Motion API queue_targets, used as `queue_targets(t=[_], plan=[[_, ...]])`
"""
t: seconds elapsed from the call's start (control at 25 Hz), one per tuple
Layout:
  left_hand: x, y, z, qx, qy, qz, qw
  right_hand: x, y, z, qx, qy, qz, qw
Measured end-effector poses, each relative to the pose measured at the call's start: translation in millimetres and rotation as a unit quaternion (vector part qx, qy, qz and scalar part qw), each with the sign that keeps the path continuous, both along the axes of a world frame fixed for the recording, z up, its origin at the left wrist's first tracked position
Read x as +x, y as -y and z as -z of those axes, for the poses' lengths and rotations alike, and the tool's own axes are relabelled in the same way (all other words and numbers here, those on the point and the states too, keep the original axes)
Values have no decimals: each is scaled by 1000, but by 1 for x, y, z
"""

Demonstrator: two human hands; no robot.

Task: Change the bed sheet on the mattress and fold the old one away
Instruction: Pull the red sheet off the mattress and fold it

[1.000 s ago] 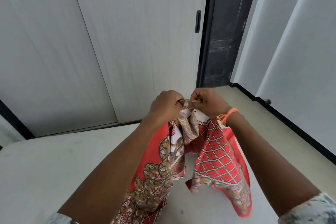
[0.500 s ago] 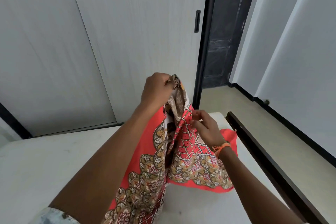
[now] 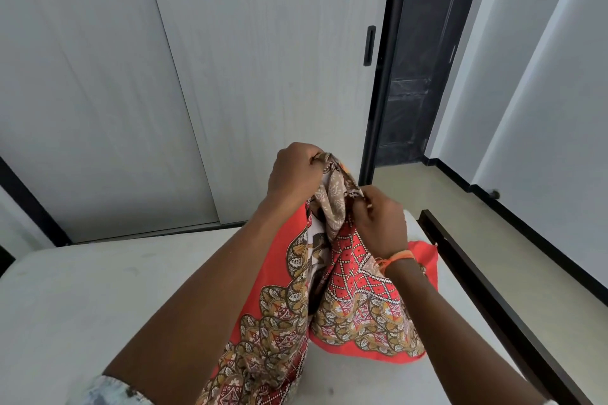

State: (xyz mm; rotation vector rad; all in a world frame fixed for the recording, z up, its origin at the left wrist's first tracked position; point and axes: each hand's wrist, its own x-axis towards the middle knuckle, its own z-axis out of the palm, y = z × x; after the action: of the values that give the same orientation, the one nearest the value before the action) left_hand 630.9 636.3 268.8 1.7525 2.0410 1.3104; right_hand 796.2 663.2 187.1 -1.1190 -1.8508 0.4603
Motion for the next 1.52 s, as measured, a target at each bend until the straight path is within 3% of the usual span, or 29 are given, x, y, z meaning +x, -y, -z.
queue_targets(t=[0.08, 0.16, 0.32, 0.52, 0.72, 1.08, 1.2, 1.32, 1.4, 1.52], plan=[[1, 0, -2, 10, 6, -1, 1000, 5, -2, 13, -43, 88, 46, 994], [6, 0, -4, 16, 16, 6, 1000, 7, 1, 23, -91, 99, 39, 990], [18, 2, -8, 24, 31, 0, 999, 1, 18, 35, -82, -1, -26, 996], [23, 3, -9, 23, 40, 2, 999, -5, 15, 38, -93, -11, 51, 994], [31, 4, -15, 20, 53, -18, 998, -18, 25, 20, -85, -127, 48, 987], [20, 2, -15, 58, 31, -44, 997, 23, -29, 40, -166, 96, 178, 965], [7, 2, -12, 43, -14, -66, 997, 41, -40, 41, -159, 107, 131, 973], [-16, 0, -12, 1, -69, -154, 986, 50, -57, 5, -98, 138, 58, 984], [-33, 2, -5, -49, -75, -209, 974, 47, -58, -32, -49, 93, 19, 994], [-41, 4, 10, -123, -78, -208, 967, 30, -56, -68, -42, -38, 13, 998]])
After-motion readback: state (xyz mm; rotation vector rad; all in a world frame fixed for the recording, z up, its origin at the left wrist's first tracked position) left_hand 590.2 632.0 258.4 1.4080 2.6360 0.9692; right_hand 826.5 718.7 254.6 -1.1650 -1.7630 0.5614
